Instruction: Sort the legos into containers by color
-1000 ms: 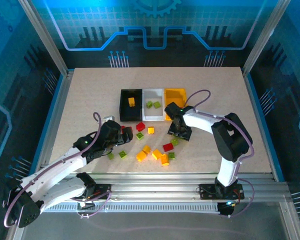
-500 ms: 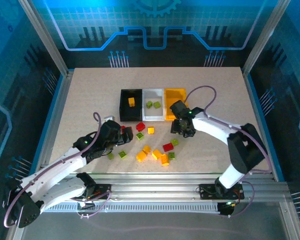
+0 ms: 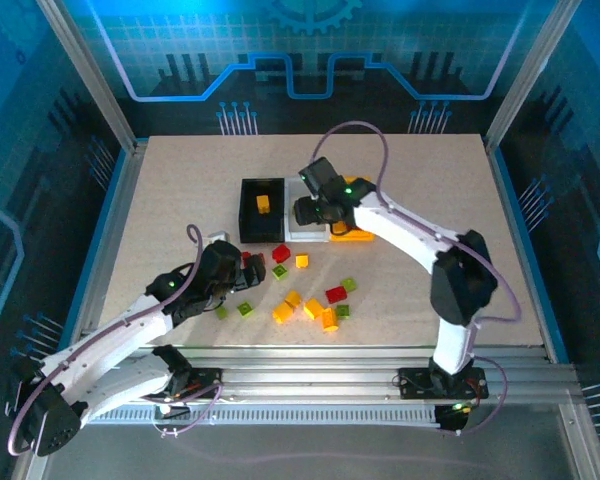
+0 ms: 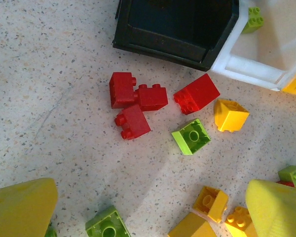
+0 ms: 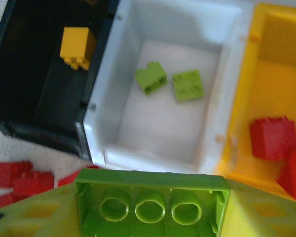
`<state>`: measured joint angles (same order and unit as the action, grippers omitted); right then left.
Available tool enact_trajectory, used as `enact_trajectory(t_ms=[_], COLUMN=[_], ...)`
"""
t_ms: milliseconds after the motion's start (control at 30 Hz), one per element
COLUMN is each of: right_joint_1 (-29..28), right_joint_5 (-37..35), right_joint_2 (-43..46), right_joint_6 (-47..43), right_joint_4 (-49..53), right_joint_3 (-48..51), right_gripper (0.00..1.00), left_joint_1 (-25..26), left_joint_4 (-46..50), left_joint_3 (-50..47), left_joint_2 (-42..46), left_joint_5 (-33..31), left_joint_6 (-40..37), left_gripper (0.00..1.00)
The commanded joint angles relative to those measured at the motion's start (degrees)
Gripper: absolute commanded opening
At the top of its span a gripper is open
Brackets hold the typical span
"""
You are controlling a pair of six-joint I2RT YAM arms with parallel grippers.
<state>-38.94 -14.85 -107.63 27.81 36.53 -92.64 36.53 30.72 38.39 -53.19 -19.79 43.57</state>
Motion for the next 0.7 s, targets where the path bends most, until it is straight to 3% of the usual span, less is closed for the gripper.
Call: enact_trajectory(t_ms=[0,167,300,433,667], right_joint_1=[0.09,1.05,1.58,2.02,2.02], right_joint_5=[-2.67,-2.51,-1.86,-1.0,1.09], right_joint_2=[-7.87,-15.12,-17.25,-15.6,-6.95], right_joint_6=[-1.73,-0.91,-0.67,-0.79,-0.45], right_joint_4=[4.49,7.0,7.04,5.5,3.02], right_joint_3=[-9.13,-16.33,-18.8,-18.15,-10.48], right_gripper=[0.58,0.61,0.73,0.79,0.81], left_joint_1=[-0.42,-0.46,-0.44,-0.57,-0.55], left_joint_4=[1.96,2.02,2.24,2.5,2.68], left_joint_3=[1.06,0.9,1.07,1.45,2.04], left_joint_2=[0.54,0.37,0.06,0.02,0.02], left_joint_5=[0.63,1.34,1.48,1.39,1.43], left_joint_6=[-0.85,-1.06,-1.46,-1.64,-1.61], left_gripper=[0.99,0.99,0.99,0.99,0.99])
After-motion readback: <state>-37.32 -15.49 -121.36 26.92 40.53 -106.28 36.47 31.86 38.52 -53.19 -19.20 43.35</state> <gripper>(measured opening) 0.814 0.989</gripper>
